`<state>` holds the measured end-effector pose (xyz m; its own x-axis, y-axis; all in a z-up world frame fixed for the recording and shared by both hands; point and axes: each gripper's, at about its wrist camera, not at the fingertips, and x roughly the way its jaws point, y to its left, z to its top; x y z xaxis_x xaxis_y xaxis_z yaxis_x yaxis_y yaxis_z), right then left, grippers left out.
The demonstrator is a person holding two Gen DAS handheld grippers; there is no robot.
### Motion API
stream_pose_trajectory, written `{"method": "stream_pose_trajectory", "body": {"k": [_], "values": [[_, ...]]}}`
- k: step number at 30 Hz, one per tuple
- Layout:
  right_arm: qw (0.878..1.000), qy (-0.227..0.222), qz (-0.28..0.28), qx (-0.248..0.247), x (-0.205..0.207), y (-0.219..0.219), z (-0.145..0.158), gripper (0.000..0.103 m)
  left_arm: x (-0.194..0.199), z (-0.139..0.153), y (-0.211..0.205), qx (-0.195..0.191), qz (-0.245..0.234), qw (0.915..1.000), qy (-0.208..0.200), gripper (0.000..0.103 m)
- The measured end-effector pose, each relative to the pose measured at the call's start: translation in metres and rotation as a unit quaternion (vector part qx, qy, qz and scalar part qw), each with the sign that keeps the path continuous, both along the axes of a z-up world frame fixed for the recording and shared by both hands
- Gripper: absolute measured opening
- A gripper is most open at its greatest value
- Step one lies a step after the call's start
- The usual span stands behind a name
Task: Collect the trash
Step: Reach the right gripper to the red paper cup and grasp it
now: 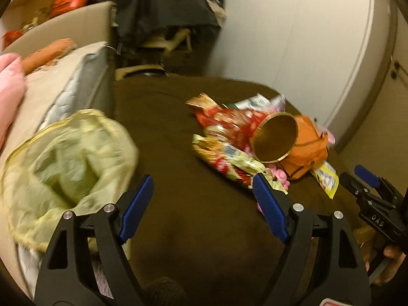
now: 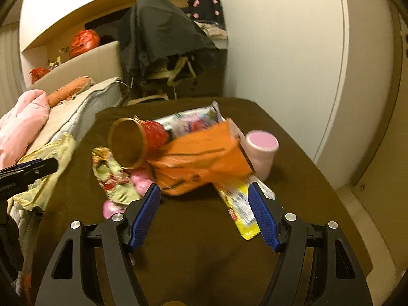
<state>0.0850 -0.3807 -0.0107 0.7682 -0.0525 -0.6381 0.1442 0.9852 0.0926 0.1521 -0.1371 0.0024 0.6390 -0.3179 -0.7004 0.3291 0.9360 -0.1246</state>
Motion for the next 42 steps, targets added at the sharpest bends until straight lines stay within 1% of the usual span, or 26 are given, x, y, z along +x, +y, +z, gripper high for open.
{"method": "stream_pose_trajectory", "body": {"k": [3, 6, 9, 11, 13, 14, 16, 18, 19, 20, 22, 23, 24, 25, 26, 27, 28, 29, 31, 32, 33, 36, 39, 41, 42], "values": [[1.0, 0.007, 0.006, 0.006, 0.003, -0.005, -0.007, 0.067, 0.007, -0.003, -0.016, 0.003, -0.011, 0.9999, -0.005, 0.076], [1.0, 0.005, 0.023, 0.006, 0.011, 0.0, -0.005, 0.067, 0.013, -0.005, -0.017, 0.008, -0.004, 0.9999, -0.007, 0.075], [0.999, -0.007, 0.041, 0.02, 0.024, 0.01, 0.004, 0.067, 0.02, -0.01, -0.004, 0.003, 0.009, 0.9999, 0.012, 0.069], [0.998, -0.019, 0.057, 0.029, 0.038, 0.024, 0.015, 0.067, 0.024, -0.014, 0.008, -0.004, 0.019, 0.9994, 0.028, 0.067], [0.996, -0.029, 0.077, 0.034, 0.053, 0.041, 0.026, 0.067, 0.026, -0.018, 0.02, -0.005, 0.034, 0.9988, 0.033, 0.065], [0.995, -0.035, 0.085, 0.027, 0.062, 0.051, 0.029, 0.067, 0.025, -0.019, 0.026, -0.006, 0.042, 0.9985, 0.036, 0.064], [0.995, -0.042, 0.091, -0.003, 0.081, 0.074, 0.031, 0.067, 0.025, -0.021, 0.034, -0.011, 0.051, 0.9977, 0.043, 0.063], [0.995, -0.034, 0.095, -0.026, 0.098, 0.086, 0.027, 0.067, 0.024, -0.022, 0.043, -0.02, 0.055, 0.9969, 0.051, 0.062], [0.994, -0.024, 0.092, -0.046, 0.109, 0.094, 0.021, 0.067, 0.022, -0.022, 0.046, -0.021, 0.056, 0.9969, 0.052, 0.061], [0.994, -0.017, 0.091, -0.055, 0.114, 0.096, 0.016, 0.067, 0.02, -0.021, 0.05, -0.02, 0.056, 0.9969, 0.051, 0.061], [0.994, 0.004, 0.086, -0.067, 0.122, 0.096, 0.006, 0.067, 0.017, -0.019, 0.054, -0.017, 0.059, 0.997, 0.047, 0.061], [0.994, 0.014, 0.083, -0.067, 0.124, 0.093, 0.002, 0.067, 0.016, -0.018, 0.056, -0.015, 0.063, 0.9969, 0.045, 0.061], [0.995, 0.02, 0.084, -0.056, 0.124, 0.089, -0.002, 0.066, 0.016, -0.018, 0.059, -0.017, 0.066, 0.9967, 0.044, 0.061], [0.995, 0.019, 0.088, -0.044, 0.121, 0.083, -0.004, 0.061, 0.016, -0.019, 0.061, -0.022, 0.066, 0.9965, 0.046, 0.061], [0.995, 0.019, 0.093, -0.025, 0.118, 0.077, -0.005, 0.042, 0.017, -0.019, 0.061, -0.025, 0.067, 0.9963, 0.048, 0.06], [0.995, 0.022, 0.096, -0.014, 0.116, 0.074, -0.005, 0.028, 0.018, -0.021, 0.06, -0.029, 0.066, 0.9961, 0.051, 0.058], [0.995, 0.023, 0.097, -0.008, 0.113, 0.069, -0.003, 0.026, 0.019, -0.022, 0.059, -0.034, 0.062, 0.9959, 0.056, 0.058], [0.995, 0.019, 0.097, -0.009, 0.11, 0.066, 0.0, 0.026, 0.02, -0.023, 0.056, -0.037, 0.059, 0.9958, 0.059, 0.058], [0.995, 0.011, 0.095, -0.013, 0.103, 0.057, 0.006, 0.022, 0.02, -0.024, 0.048, -0.044, 0.048, 0.9959, 0.063, 0.058], [0.995, 0.01, 0.097, -0.009, 0.102, 0.056, 0.009, 0.019, 0.018, -0.024, 0.045, -0.045, 0.043, 0.9961, 0.063, 0.058], [0.995, 0.01, 0.098, -0.006, 0.099, 0.052, 0.011, 0.018, 0.018, -0.025, 0.041, -0.044, 0.04, 0.9963, 0.061, 0.058], [0.994, 0.005, 0.11, 0.004, 0.092, 0.044, 0.015, 0.018, 0.017, -0.025, 0.031, -0.043, 0.029, 0.9969, 0.059, 0.058], [0.994, -0.008, 0.113, 0.003, 0.085, 0.044, 0.02, 0.019, 0.014, -0.025, 0.025, -0.038, 0.026, 0.9975, 0.055, 0.058], [0.992, -0.014, 0.122, 0.006, 0.085, 0.049, 0.023, 0.035, 0.013, -0.025, 0.026, -0.04, 0.029, 0.9972, 0.056, 0.058], [0.993, -0.014, 0.121, 0.008, 0.086, 0.05, 0.024, 0.052, 0.013, -0.024, 0.028, -0.041, 0.03, 0.9971, 0.057, 0.058]]}}
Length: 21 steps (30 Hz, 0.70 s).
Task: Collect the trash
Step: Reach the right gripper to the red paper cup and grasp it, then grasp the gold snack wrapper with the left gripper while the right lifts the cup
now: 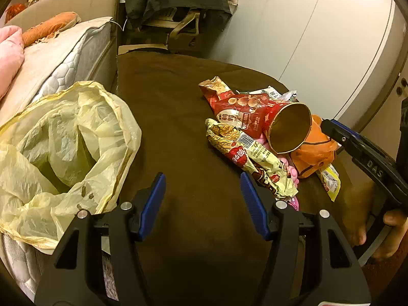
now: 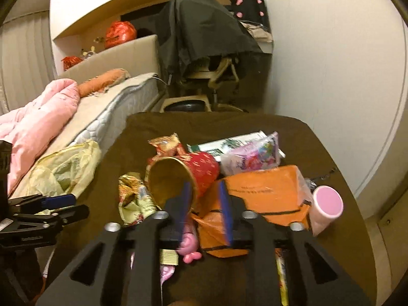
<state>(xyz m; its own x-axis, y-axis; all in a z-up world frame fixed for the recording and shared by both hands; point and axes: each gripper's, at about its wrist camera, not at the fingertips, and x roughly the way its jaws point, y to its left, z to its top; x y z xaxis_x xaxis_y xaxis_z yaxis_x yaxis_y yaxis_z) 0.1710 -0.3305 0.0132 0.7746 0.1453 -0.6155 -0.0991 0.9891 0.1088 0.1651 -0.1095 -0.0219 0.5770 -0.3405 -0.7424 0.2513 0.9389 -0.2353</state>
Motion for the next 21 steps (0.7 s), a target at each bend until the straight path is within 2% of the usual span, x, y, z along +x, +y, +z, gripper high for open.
{"method": "stream_pose_trajectory", "body": {"k": [1, 6, 8, 12, 14, 18, 21], "values": [[1.0, -0.004, 0.0, 0.001, 0.003, 0.003, 0.002, 0.06, 0.0, 0.0, 0.002, 0.0, 0.003, 1.0, 0.0, 0.058], [0.999, -0.008, -0.001, -0.044, 0.026, 0.032, 0.003, 0.06, -0.001, 0.0, 0.018, -0.006, 0.023, 0.9997, 0.002, 0.058], [0.998, 0.003, -0.009, -0.061, 0.042, 0.043, -0.004, 0.06, -0.001, 0.0, 0.024, -0.011, 0.03, 0.9995, 0.005, 0.058], [0.997, 0.043, -0.002, -0.062, 0.06, 0.05, -0.026, 0.06, -0.005, 0.002, 0.037, -0.015, 0.041, 0.999, 0.002, 0.058], [0.997, 0.027, -0.004, -0.071, 0.053, 0.049, -0.027, 0.06, -0.006, 0.002, 0.042, -0.017, 0.046, 0.9988, 0.001, 0.058], [0.999, 0.017, -0.006, -0.042, 0.045, 0.036, -0.018, 0.047, -0.003, 0.0, 0.047, -0.02, 0.054, 0.9983, 0.005, 0.058], [0.999, 0.001, -0.008, -0.032, 0.034, 0.025, -0.003, 0.042, 0.0, -0.001, 0.04, -0.024, 0.046, 0.9986, 0.013, 0.058]]}}
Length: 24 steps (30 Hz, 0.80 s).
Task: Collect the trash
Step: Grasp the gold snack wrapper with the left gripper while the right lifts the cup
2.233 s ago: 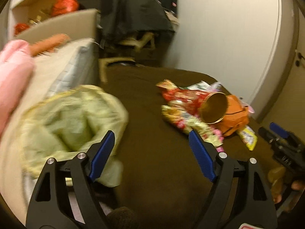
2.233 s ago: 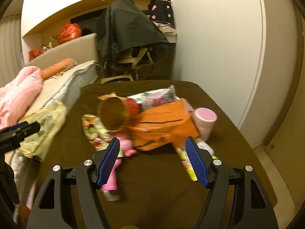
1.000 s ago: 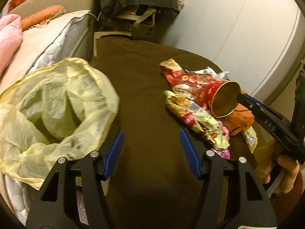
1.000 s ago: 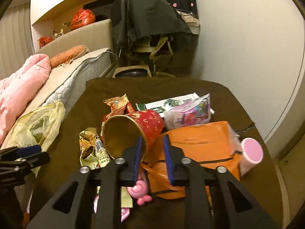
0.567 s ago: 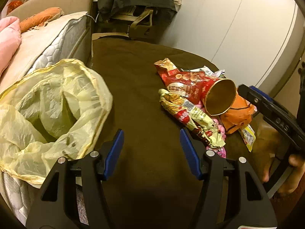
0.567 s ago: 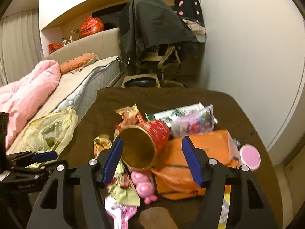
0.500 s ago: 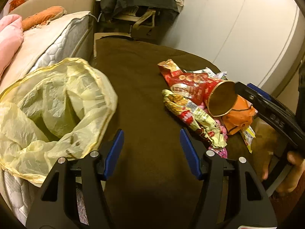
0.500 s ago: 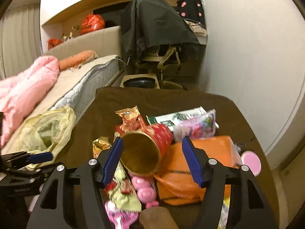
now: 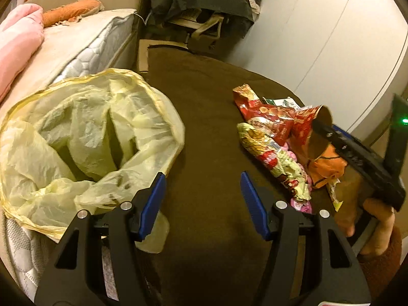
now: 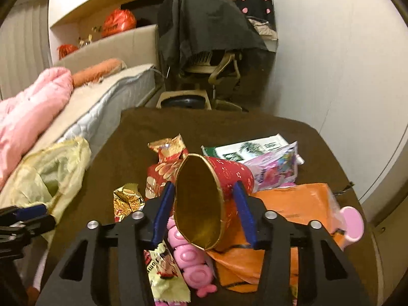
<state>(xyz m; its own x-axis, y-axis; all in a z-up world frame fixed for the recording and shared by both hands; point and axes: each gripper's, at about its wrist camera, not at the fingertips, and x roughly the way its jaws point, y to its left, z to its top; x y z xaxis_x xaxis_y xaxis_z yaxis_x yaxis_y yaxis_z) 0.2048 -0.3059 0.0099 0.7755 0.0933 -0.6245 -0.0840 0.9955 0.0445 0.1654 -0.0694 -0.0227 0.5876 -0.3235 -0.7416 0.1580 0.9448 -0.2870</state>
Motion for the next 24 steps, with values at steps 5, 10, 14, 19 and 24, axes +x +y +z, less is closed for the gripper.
{"method": "stream_pose_trajectory", "body": {"k": [5, 10, 14, 19, 24], "values": [[1.0, -0.023, -0.014, 0.013, -0.025, -0.03, 0.025, 0.041, 0.009, 0.004, -0.033, -0.004, -0.04, 0.9992, -0.002, 0.058], [0.999, -0.032, -0.032, 0.019, -0.046, -0.054, 0.036, 0.041, 0.029, -0.003, -0.075, 0.001, -0.063, 0.9979, 0.015, 0.051], [0.999, -0.03, -0.041, 0.014, -0.06, -0.063, 0.033, 0.041, 0.044, -0.019, -0.097, 0.026, -0.061, 0.9968, 0.045, 0.032], [0.999, -0.029, -0.037, 0.021, -0.071, -0.068, 0.033, 0.041, 0.04, -0.023, -0.095, 0.018, -0.058, 0.997, 0.048, 0.013], [0.999, -0.034, -0.028, 0.028, -0.072, -0.064, 0.038, 0.041, 0.024, 0.001, -0.083, 0.034, -0.053, 0.998, -0.005, 0.012]]}}
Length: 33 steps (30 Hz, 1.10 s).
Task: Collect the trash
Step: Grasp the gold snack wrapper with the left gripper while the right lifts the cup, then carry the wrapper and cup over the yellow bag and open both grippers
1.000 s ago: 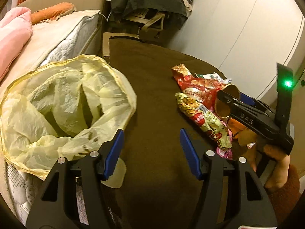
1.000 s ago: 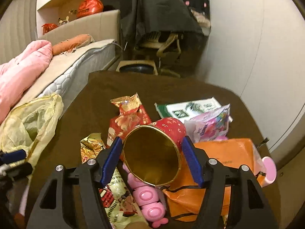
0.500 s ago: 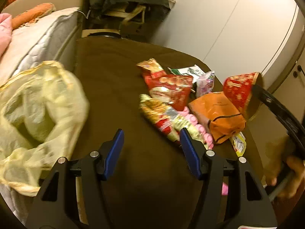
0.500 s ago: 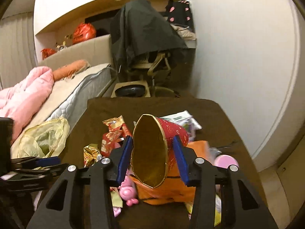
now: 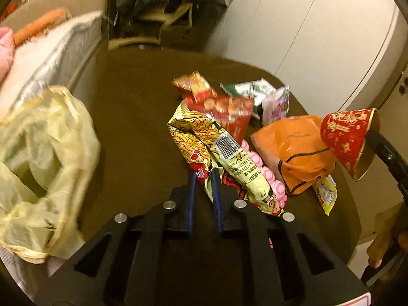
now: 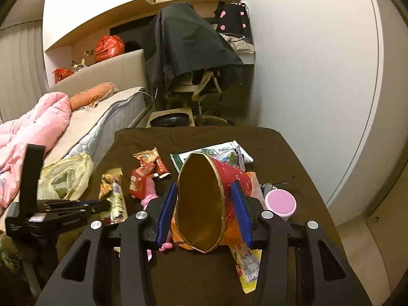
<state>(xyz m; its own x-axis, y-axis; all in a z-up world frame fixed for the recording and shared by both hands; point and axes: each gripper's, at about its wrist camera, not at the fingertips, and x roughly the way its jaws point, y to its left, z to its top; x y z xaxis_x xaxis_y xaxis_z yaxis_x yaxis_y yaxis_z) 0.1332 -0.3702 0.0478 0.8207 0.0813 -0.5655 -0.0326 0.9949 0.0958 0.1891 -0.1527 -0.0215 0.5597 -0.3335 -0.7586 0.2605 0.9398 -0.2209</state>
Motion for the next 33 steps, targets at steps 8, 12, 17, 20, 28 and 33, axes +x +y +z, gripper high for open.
{"method": "stream_pose_trajectory", "body": {"k": [8, 12, 17, 20, 28, 33], "values": [[0.999, -0.019, 0.045, 0.019, 0.0, 0.035, 0.018, 0.041, -0.024, 0.048, 0.05, 0.038, 0.048, 0.9927, -0.104, 0.012], [0.995, -0.024, 0.088, 0.033, 0.005, 0.066, 0.027, 0.041, -0.028, 0.063, 0.092, 0.069, 0.083, 0.9847, -0.137, 0.012], [0.985, -0.023, 0.161, 0.048, 0.02, 0.124, 0.035, 0.041, -0.028, 0.063, 0.165, 0.092, 0.141, 0.9752, -0.144, 0.012], [0.977, -0.011, 0.205, 0.062, 0.031, 0.16, 0.033, 0.041, -0.029, 0.056, 0.203, 0.091, 0.167, 0.9714, -0.143, 0.012], [0.946, 0.037, 0.309, 0.091, 0.066, 0.249, 0.01, 0.041, -0.023, 0.018, 0.255, 0.084, 0.185, 0.9726, -0.114, 0.012], [0.932, 0.086, 0.331, 0.118, 0.096, 0.274, -0.022, 0.041, -0.008, 0.0, 0.259, 0.083, 0.172, 0.9766, -0.099, 0.012]]}}
